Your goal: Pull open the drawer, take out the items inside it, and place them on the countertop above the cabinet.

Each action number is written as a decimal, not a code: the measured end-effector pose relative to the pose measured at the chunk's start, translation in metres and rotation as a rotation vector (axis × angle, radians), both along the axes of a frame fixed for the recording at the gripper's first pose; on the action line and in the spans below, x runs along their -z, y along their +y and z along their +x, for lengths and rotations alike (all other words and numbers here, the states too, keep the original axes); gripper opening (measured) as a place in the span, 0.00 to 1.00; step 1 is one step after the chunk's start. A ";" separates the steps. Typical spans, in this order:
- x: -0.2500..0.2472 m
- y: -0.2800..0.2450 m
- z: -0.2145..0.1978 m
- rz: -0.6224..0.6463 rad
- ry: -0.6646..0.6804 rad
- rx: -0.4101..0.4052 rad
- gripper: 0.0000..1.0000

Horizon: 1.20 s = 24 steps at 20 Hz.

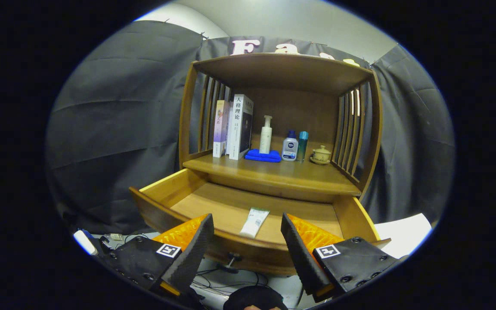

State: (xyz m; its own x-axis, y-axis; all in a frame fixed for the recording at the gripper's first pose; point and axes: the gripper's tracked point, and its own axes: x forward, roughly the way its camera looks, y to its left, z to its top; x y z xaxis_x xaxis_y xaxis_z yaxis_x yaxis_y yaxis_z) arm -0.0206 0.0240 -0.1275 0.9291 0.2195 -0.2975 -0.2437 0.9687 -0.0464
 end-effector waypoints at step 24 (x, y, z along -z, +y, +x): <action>0.112 0.025 0.122 -0.020 0.839 -0.049 0.98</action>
State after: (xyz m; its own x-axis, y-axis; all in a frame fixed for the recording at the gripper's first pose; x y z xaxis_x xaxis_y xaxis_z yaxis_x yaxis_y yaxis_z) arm 0.1013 0.0489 -0.2396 0.3878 0.2416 -0.8895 -0.2472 0.9569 0.1522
